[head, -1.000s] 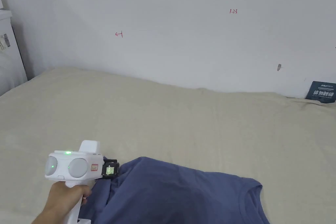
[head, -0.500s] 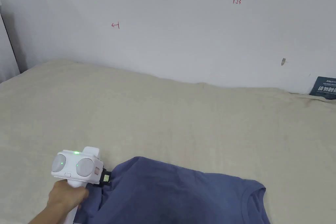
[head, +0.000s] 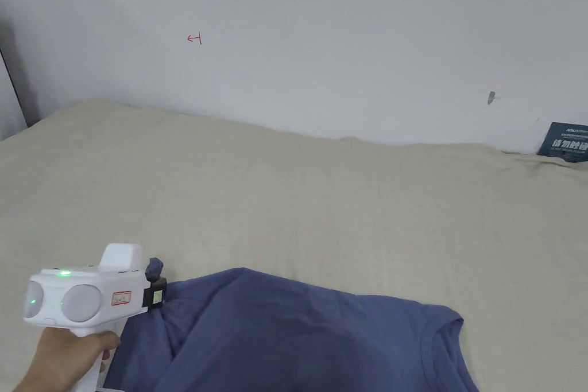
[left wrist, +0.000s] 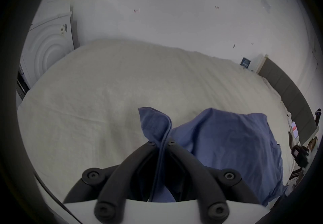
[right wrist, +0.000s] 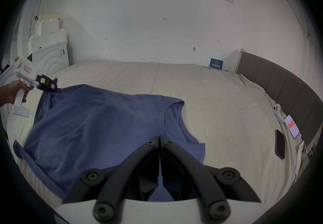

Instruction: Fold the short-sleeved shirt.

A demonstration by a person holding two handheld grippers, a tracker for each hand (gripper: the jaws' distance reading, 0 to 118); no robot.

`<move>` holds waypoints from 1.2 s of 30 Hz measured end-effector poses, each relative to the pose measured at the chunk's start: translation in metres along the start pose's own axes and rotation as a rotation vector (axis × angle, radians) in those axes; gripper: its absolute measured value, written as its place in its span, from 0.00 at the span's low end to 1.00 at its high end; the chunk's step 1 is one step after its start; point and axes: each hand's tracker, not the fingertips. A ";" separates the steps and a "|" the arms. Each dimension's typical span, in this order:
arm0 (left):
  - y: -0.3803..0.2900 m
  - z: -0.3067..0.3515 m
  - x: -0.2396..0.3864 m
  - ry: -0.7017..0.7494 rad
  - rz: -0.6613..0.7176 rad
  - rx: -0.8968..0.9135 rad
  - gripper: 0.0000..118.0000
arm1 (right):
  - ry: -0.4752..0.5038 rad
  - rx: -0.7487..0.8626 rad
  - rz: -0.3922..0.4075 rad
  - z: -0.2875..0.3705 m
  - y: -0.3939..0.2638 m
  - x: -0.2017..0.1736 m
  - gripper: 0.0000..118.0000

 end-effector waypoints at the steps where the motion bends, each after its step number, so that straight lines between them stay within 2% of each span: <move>1: 0.000 0.005 0.000 -0.007 0.002 0.027 0.02 | -0.003 0.000 0.001 -0.005 0.006 0.004 0.00; 6: 0.003 0.025 -0.003 -0.029 -0.022 0.123 0.01 | -0.008 0.000 -0.008 -0.040 0.042 0.026 0.02; 9: 0.005 0.031 -0.004 -0.029 -0.014 0.170 0.01 | -0.011 -0.026 -0.006 -0.072 0.066 0.039 0.11; 10: 0.007 0.032 -0.005 -0.028 -0.015 0.184 0.01 | -0.011 -0.039 -0.013 -0.084 0.073 0.044 0.17; 11: 0.009 0.033 -0.005 -0.022 -0.017 0.198 0.01 | -0.004 -0.064 -0.017 -0.098 0.081 0.049 0.28; 13: 0.010 0.034 -0.004 -0.013 -0.024 0.206 0.01 | 0.025 -0.138 -0.046 -0.127 0.092 0.057 0.44; 14: 0.012 0.034 -0.004 -0.010 -0.025 0.209 0.01 | 0.025 -0.177 -0.045 -0.144 0.097 0.060 0.49; 18: 0.015 0.035 -0.004 0.000 -0.034 0.228 0.01 | 0.067 -0.294 -0.111 -0.196 0.107 0.069 0.54; 20: 0.019 0.033 -0.006 0.007 -0.035 0.225 0.01 | 0.076 -0.364 -0.147 -0.219 0.106 0.072 0.62; 21: 0.018 0.033 -0.006 0.009 -0.036 0.223 0.01 | 0.077 -0.396 -0.161 -0.230 0.104 0.072 0.62; 24: 0.017 0.028 -0.008 0.016 -0.043 0.216 0.01 | 0.071 -0.451 -0.166 -0.253 0.097 0.068 0.62; 26: 0.012 0.029 -0.003 0.020 -0.034 0.207 0.01 | 0.070 -0.478 -0.157 -0.260 0.092 0.060 0.57; 27: 0.011 0.027 -0.004 0.022 -0.034 0.203 0.01 | 0.051 -0.473 -0.129 -0.258 0.091 0.055 0.55; 28: 0.010 0.025 -0.004 0.026 -0.036 0.196 0.01 | 0.035 -0.447 -0.084 -0.255 0.092 0.051 0.42; 30: 0.007 0.024 -0.005 0.032 -0.040 0.189 0.01 | 0.078 -0.424 -0.076 -0.253 0.092 0.047 0.13; 31: 0.007 0.023 -0.006 0.033 -0.041 0.187 0.01 | 0.088 -0.416 -0.077 -0.251 0.092 0.045 0.07; 36: 0.008 0.028 -0.002 0.050 -0.040 0.179 0.01 | 0.085 -0.344 -0.088 -0.231 0.098 0.049 0.06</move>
